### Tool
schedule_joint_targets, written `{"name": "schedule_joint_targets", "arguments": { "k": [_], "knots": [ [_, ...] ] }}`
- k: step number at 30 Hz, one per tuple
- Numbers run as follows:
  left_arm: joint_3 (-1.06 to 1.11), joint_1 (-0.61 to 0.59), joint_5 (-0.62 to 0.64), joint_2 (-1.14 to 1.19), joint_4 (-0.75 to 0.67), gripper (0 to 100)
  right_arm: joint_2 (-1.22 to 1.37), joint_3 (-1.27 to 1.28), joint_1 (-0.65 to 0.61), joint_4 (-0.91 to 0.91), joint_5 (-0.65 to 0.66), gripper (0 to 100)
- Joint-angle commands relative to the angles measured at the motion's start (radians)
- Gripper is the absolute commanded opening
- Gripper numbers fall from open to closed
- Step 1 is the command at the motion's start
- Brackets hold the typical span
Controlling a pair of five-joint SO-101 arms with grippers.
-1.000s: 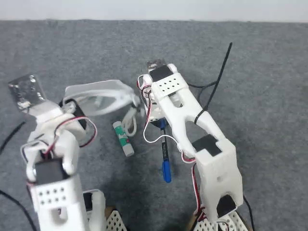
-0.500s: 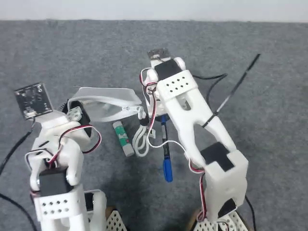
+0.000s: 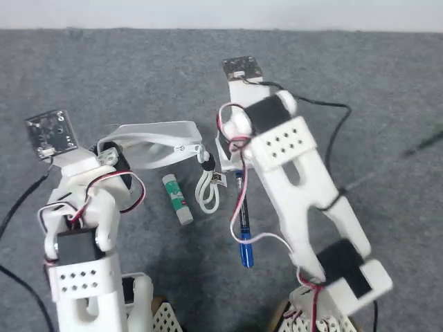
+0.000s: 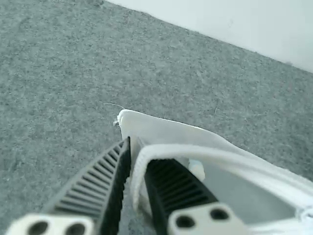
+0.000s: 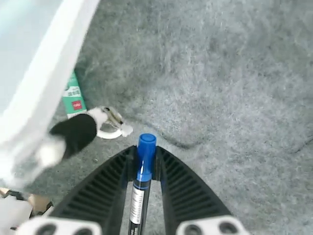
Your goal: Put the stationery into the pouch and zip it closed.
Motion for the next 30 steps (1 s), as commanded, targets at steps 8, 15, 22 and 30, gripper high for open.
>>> {"name": "schedule_joint_targets", "arguments": {
  "k": [8,15,22,30],
  "knots": [
    [-0.045,0.002,-0.008,0.018,-0.028,1,-0.292,-0.003,-0.065,0.041,-0.008,0.7],
    [-0.045,0.0,-0.008,0.018,-0.028,1,-0.39,-0.003,-0.179,0.004,-0.008,0.7],
    [-0.045,0.0,-0.008,0.014,-0.028,1,-0.499,-0.003,-0.26,-0.119,-0.008,0.7],
    [-0.044,0.0,-0.008,0.012,-0.028,1,-0.575,-0.002,-0.32,-0.257,-0.008,0.7]
  ]
}}
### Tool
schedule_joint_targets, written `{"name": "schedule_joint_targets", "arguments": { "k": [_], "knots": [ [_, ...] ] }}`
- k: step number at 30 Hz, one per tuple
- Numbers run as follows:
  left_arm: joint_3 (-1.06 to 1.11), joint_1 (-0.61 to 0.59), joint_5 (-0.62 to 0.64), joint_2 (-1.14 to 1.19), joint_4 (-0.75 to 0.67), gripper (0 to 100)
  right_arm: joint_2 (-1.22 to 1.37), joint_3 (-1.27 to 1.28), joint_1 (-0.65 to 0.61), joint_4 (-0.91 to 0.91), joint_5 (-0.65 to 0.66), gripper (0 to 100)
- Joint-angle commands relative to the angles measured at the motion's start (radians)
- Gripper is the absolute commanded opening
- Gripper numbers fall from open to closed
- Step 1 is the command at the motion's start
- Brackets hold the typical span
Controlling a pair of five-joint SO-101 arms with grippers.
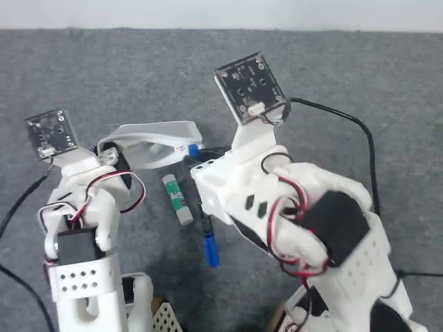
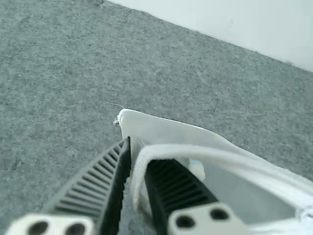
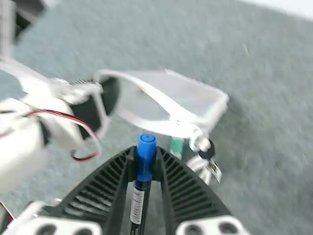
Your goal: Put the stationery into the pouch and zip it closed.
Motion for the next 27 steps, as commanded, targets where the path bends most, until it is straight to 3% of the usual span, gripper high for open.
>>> {"name": "schedule_joint_targets", "arguments": {
  "k": [1,27],
  "knots": [
    [-0.044,0.0,-0.006,0.012,-0.028,1,-0.051,-0.009,-0.019,-0.065,-0.008,0.7],
    [-0.044,0.0,-0.006,0.012,-0.028,1,-0.051,-0.009,-0.012,-0.335,-0.008,0.7]
  ]
}}
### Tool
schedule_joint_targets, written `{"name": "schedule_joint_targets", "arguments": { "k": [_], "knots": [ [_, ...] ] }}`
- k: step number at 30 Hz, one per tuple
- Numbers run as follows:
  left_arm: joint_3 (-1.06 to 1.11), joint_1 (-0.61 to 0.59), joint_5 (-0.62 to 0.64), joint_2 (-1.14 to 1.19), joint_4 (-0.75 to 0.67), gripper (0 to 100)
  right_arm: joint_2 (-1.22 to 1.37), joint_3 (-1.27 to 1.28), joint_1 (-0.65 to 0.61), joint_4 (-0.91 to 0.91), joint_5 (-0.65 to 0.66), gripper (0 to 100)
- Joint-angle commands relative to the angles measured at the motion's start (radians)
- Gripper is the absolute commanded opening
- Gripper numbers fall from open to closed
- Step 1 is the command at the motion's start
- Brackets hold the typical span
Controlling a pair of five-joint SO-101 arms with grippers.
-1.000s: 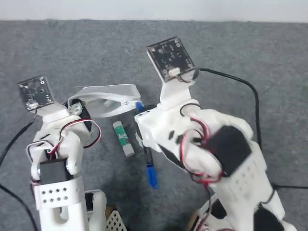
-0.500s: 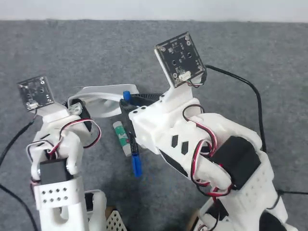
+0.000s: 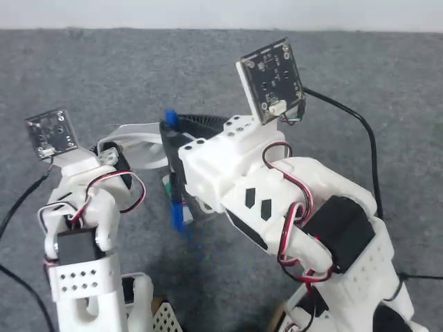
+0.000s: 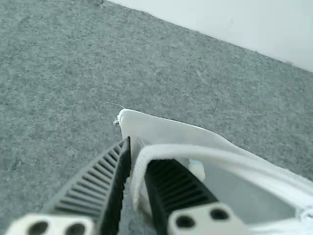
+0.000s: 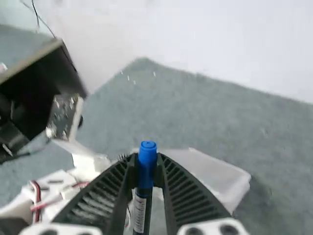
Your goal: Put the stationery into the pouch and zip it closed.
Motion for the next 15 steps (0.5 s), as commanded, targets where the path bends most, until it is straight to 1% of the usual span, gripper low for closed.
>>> {"name": "schedule_joint_targets", "arguments": {
  "k": [1,3,10,15],
  "knots": [
    [-0.044,0.0,-0.006,0.012,-0.028,1,-0.039,-0.009,-0.004,-0.059,-0.008,0.7],
    [-0.044,0.0,-0.006,0.012,-0.028,1,-0.039,-0.009,-0.001,-0.062,-0.008,0.7],
    [-0.044,0.0,-0.006,0.012,-0.028,1,-0.039,-0.009,0.077,-0.062,-0.008,0.7],
    [-0.044,0.0,-0.006,0.012,-0.028,1,-0.041,-0.009,0.079,-0.031,-0.009,0.7]
  ]
}}
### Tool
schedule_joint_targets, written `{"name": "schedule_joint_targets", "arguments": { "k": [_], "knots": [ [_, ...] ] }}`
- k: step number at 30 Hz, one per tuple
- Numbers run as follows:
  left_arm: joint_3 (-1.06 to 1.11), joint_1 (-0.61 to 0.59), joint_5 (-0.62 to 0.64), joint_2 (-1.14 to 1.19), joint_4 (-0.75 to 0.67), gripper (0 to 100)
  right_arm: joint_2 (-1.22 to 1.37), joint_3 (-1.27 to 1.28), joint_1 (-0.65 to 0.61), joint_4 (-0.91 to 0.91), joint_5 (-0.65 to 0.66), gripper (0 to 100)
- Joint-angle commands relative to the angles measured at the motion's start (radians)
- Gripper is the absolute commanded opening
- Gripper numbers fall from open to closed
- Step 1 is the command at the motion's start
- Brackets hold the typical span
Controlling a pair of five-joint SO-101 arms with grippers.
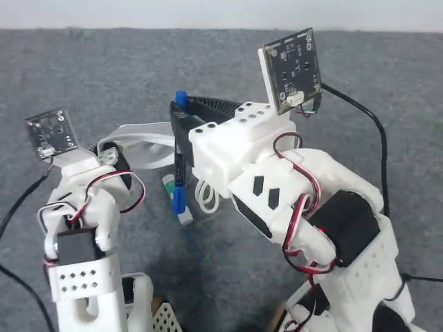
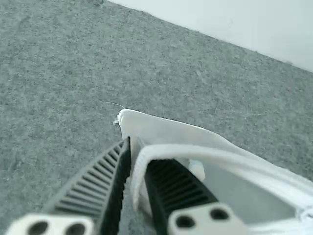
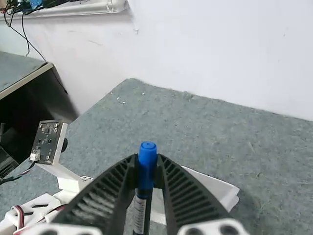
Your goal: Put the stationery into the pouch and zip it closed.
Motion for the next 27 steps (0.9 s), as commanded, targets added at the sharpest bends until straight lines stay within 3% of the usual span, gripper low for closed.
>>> {"name": "schedule_joint_targets", "arguments": {
  "k": [1,11,19,27],
  "knots": [
    [-0.044,0.0,-0.006,0.012,-0.028,1,-0.041,-0.009,0.013,0.008,-0.011,0.7],
    [-0.044,0.0,-0.006,0.012,-0.028,1,-0.137,0.058,0.012,0.005,-0.012,0.7],
    [-0.044,0.0,-0.006,0.012,-0.028,1,-0.36,0.437,0.016,-0.355,-0.009,0.7],
    [-0.044,0.0,-0.006,0.012,-0.028,1,-0.484,0.658,0.015,-0.684,-0.006,0.6]
  ]
}}
